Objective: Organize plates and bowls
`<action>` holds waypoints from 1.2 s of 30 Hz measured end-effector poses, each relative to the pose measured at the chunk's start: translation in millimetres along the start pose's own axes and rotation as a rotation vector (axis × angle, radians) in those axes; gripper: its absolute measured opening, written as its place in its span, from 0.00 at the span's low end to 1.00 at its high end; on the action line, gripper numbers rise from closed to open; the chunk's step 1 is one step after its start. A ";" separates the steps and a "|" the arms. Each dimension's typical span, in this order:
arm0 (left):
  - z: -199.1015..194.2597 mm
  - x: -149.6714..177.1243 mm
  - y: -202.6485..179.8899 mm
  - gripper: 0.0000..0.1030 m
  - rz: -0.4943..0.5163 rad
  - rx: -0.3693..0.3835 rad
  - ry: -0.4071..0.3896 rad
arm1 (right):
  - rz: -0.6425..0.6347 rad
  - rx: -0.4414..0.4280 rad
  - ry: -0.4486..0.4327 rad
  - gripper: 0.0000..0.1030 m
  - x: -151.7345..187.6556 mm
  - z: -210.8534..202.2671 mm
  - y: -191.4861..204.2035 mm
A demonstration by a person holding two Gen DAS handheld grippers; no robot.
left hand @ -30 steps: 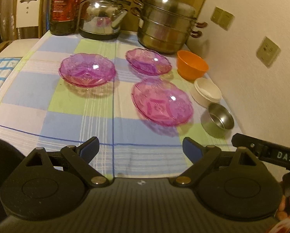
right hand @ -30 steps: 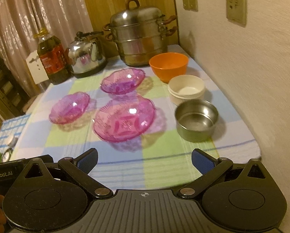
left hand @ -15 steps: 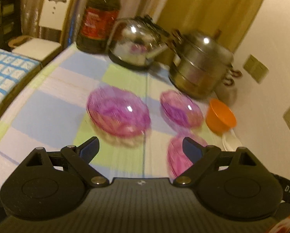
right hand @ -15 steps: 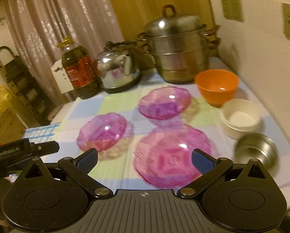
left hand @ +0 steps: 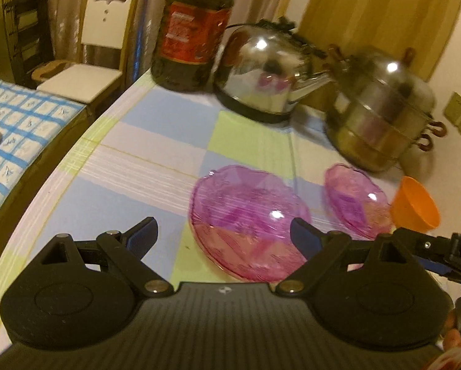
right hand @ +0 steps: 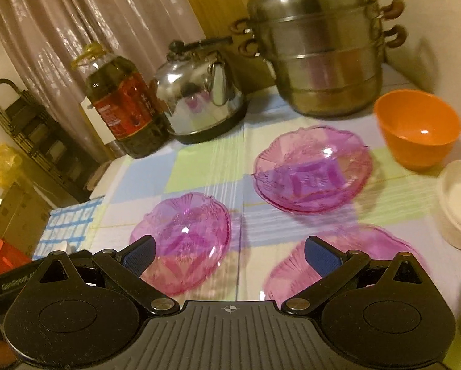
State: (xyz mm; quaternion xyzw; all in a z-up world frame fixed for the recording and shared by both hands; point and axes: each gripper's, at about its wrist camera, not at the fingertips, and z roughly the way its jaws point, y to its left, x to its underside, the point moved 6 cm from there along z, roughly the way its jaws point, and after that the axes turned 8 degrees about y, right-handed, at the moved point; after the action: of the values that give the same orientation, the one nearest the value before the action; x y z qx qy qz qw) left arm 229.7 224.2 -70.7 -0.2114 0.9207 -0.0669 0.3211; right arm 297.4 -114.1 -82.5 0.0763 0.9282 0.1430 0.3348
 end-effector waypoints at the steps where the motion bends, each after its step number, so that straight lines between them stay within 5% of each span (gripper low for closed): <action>1: 6.0 -2.0 2.6 0.89 -0.004 -0.005 0.008 | 0.003 -0.005 0.008 0.99 -3.9 10.3 0.5; 10: 59.0 -24.7 26.7 0.85 -0.051 0.009 0.037 | 0.005 -0.002 0.101 0.83 -24.7 80.9 8.3; 18: 96.5 -20.8 40.6 0.70 -0.102 0.047 0.135 | 0.024 0.035 0.202 0.71 -26.8 123.2 1.7; 29: 111.6 -18.6 36.7 0.41 -0.100 0.039 0.182 | 0.058 0.029 0.275 0.52 -22.5 145.5 -8.6; 36: 116.0 -18.5 37.5 0.33 -0.102 0.034 0.194 | 0.061 0.032 0.301 0.40 -18.1 148.9 -9.5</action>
State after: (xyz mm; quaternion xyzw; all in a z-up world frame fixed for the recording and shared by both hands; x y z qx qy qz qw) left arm 301.7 267.4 -161.0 -0.2451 0.9342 -0.1189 0.2303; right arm 406.7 -95.5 -184.0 0.0877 0.9673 0.1480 0.1863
